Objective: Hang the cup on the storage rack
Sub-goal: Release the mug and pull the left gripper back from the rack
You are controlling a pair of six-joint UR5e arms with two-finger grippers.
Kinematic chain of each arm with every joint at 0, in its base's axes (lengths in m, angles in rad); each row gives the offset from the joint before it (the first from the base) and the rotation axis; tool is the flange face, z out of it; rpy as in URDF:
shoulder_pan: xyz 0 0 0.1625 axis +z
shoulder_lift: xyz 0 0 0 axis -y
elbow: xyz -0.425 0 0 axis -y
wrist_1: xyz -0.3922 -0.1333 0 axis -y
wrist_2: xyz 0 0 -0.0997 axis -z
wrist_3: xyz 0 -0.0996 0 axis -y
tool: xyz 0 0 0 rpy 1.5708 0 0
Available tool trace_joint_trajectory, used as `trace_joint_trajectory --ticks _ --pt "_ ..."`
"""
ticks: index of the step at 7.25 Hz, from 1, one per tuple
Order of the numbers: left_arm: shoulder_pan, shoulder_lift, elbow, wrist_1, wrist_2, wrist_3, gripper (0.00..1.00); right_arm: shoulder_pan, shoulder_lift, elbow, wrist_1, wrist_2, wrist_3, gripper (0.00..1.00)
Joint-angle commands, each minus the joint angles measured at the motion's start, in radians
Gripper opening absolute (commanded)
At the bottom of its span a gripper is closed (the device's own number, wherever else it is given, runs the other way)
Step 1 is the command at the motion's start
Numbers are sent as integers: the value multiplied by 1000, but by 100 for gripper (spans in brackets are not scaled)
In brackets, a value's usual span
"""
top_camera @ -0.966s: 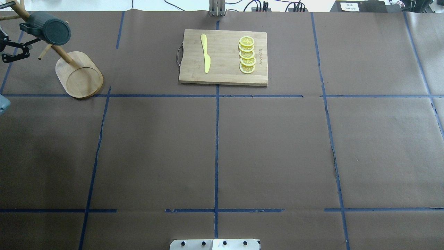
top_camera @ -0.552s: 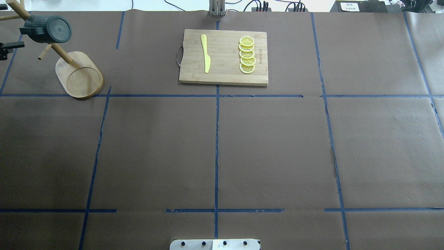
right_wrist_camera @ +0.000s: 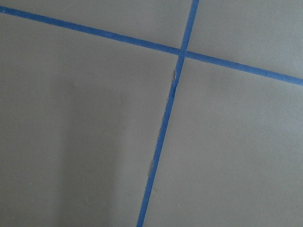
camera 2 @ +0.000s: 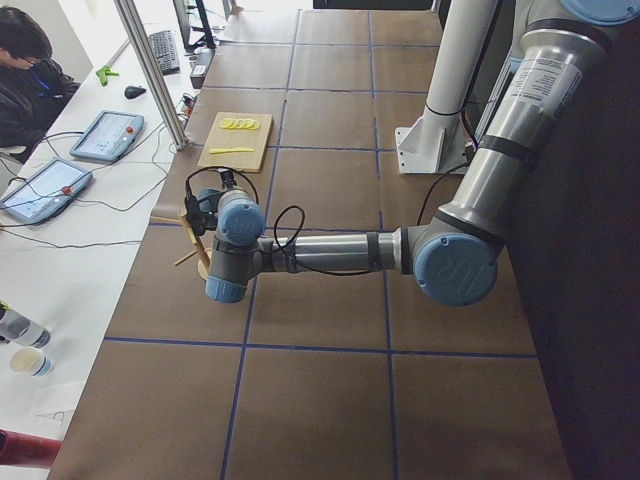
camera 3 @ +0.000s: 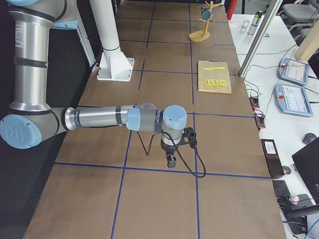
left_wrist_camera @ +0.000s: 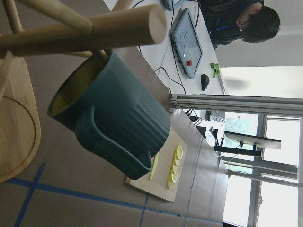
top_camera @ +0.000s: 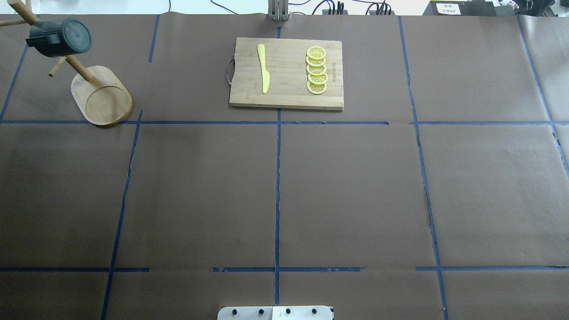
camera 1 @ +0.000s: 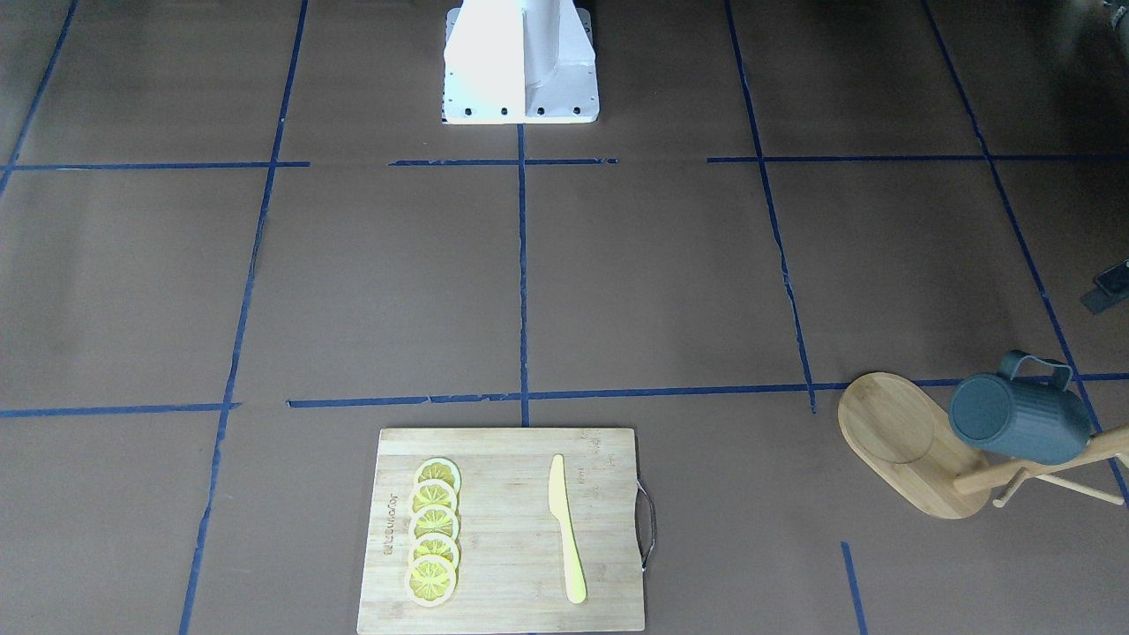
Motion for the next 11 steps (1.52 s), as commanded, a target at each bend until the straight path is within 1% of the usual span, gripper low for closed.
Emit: trace_joint_trajectory --ticks 1,2,3,4,5,6,7,8,9,10,11 --pt "-6 46 -2 153 20 374 100 0 0 -2 0 0 0 100" --pt "-4 71 -2 201 86 526 100 0 0 -2 0 0 0 100" --pt "9 92 -3 248 167 660 97 0 0 -2 0 0 0 100" --pt "12 99 -3 373 210 907 99 0 0 -2 0 0 0 100" --pt "-9 99 -3 505 215 1126 100 0 0 -2 0 0 0 100" --pt "-29 106 -3 585 217 1243 100 0 0 -2 0 0 0 100" --pt "-50 141 -3 661 220 1387 100 0 0 -2 0 0 0 100" --pt "-66 142 -5 769 223 1519 100 0 0 -2 0 0 0 100" --pt "-70 142 -19 887 297 1642 100 0 0 -2 0 0 0 100" --pt "-67 142 -90 1086 377 1728 100 0 0 -2 0 0 0 100" --pt "-67 140 -194 1343 401 1802 100 0 0 0 0 0 0 100"
